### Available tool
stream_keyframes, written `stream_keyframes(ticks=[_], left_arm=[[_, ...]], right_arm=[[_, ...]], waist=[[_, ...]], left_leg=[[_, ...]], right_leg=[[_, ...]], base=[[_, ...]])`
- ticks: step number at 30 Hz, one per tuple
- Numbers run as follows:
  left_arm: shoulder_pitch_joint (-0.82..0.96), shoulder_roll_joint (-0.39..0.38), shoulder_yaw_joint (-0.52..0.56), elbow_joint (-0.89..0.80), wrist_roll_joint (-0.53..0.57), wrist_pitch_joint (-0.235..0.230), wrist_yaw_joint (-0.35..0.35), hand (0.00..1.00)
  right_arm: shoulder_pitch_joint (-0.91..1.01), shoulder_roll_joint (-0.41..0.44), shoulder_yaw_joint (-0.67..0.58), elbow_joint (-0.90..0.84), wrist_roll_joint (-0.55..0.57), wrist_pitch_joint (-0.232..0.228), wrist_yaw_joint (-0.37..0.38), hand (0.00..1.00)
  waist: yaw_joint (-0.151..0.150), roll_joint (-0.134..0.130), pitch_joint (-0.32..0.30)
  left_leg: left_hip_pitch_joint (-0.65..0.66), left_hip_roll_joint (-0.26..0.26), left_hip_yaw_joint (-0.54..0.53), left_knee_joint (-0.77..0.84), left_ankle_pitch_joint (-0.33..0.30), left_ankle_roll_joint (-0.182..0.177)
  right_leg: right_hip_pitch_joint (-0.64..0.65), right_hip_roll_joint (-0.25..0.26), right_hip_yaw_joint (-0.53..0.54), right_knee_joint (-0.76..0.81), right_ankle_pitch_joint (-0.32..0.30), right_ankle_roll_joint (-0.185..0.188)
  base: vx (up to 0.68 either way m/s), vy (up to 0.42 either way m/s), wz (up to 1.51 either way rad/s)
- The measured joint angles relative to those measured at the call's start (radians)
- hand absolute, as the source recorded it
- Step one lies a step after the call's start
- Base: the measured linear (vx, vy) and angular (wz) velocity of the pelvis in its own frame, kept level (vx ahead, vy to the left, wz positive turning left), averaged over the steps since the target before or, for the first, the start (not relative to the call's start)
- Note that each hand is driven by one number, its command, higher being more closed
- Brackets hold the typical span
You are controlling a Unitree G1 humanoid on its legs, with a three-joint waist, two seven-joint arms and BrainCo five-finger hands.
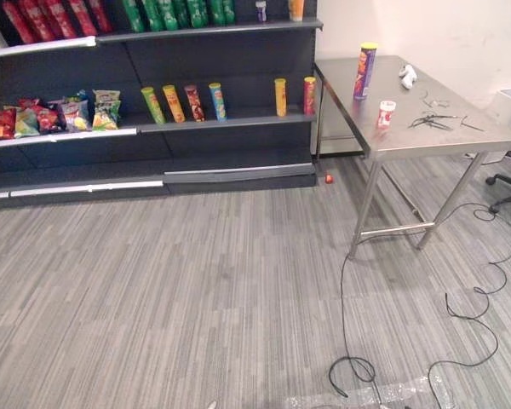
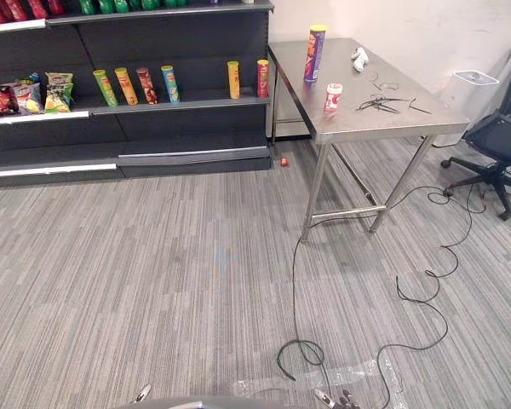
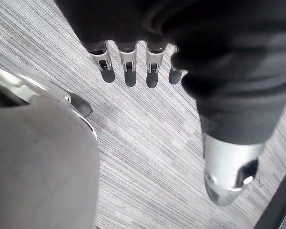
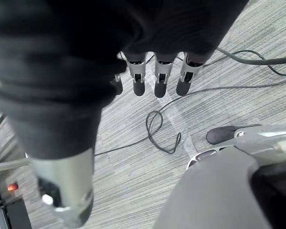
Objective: Put the gum and the chips on the shelf.
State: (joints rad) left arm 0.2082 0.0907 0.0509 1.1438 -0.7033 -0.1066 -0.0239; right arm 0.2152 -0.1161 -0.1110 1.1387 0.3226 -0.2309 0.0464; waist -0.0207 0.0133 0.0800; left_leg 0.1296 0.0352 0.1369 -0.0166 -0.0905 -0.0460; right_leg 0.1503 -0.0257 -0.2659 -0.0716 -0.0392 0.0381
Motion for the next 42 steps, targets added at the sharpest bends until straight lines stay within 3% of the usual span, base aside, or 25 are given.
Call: stream_keyframes(ticks=[9, 14, 24, 29, 37, 39, 41, 42], left_arm=[[-0.022, 0.000, 0.006, 0.006, 0.005, 0.002, 0.045, 0.00], [-0.028, 0.000, 0.005, 0.007, 0.009, 0.009, 0.057, 0.00], [-0.028, -0.004, 0.004, 0.008, 0.011, 0.005, 0.096, 0.00], [-0.027, -0.004, 0.003, 0.009, 0.011, 0.000, 0.098, 0.00], [-0.029, 0.001, 0.005, 0.009, 0.010, -0.002, 0.097, 0.00], [-0.042, 0.006, 0.016, 0.008, 0.008, -0.001, 0.095, 0.00], [-0.054, 0.024, 0.023, -0.001, -0.002, 0.000, 0.086, 0.00], [-0.056, 0.029, 0.033, -0.013, -0.030, 0.002, 0.078, 0.00]], right_arm=[[-0.018, 0.005, -0.002, 0.000, 0.002, 0.005, -0.021, 0.00], [-0.017, 0.007, -0.001, 0.000, -0.002, -0.030, -0.030, 0.00], [-0.017, 0.012, 0.000, -0.001, 0.041, -0.038, -0.057, 0.00], [-0.015, 0.022, 0.003, 0.000, 0.018, -0.104, -0.126, 0.00], [-0.027, 0.023, 0.000, -0.002, 0.022, -0.060, -0.112, 0.00], [-0.042, 0.028, 0.000, -0.001, 0.033, -0.059, -0.094, 0.00], [-0.066, 0.038, 0.003, -0.001, 0.032, -0.063, -0.083, 0.00], [-0.074, 0.039, 0.006, -0.004, 0.031, -0.070, -0.084, 0.00]], waist=[[-0.001, -0.007, 0.037], [-0.001, -0.004, 0.042], [-0.001, 0.000, 0.049], [0.000, -0.001, 0.049], [0.000, -0.012, 0.063], [0.000, -0.024, 0.086], [0.002, -0.042, 0.117], [0.004, -0.052, 0.140]], left_leg=[[0.033, 0.000, 0.023, -0.016, -0.007, -0.012], [0.034, 0.003, 0.029, -0.016, -0.007, -0.012], [0.049, 0.007, 0.037, -0.017, -0.007, -0.011], [0.048, 0.007, 0.036, -0.020, -0.007, -0.011], [0.045, 0.007, 0.020, -0.014, -0.007, -0.011], [0.003, 0.008, 0.022, 0.070, -0.026, -0.037], [-0.085, 0.013, 0.048, 0.255, -0.038, -0.049], [-0.179, 0.040, 0.067, 0.458, -0.037, -0.049]], right_leg=[[0.034, 0.003, 0.000, -0.031, 0.000, 0.018], [0.035, 0.005, 0.001, -0.031, -0.004, 0.024], [0.048, 0.008, 0.001, -0.031, -0.004, 0.023], [0.046, 0.009, -0.002, -0.032, 0.000, 0.017], [0.050, 0.008, -0.025, -0.029, 0.000, 0.016], [0.025, -0.007, -0.027, 0.023, -0.028, -0.002], [-0.007, -0.033, -0.023, 0.092, -0.075, -0.011], [-0.014, -0.038, -0.015, 0.123, -0.097, -0.025]], base=[[0.02, -0.001, -0.03], [-0.01, -0.003, 0.00], [-0.03, -0.009, -0.01], [0.00, 0.000, 0.00], [0.00, 0.000, 0.05], [-0.05, -0.002, 0.07], [-0.11, -0.019, 0.02], [-0.11, -0.037, -0.07]])
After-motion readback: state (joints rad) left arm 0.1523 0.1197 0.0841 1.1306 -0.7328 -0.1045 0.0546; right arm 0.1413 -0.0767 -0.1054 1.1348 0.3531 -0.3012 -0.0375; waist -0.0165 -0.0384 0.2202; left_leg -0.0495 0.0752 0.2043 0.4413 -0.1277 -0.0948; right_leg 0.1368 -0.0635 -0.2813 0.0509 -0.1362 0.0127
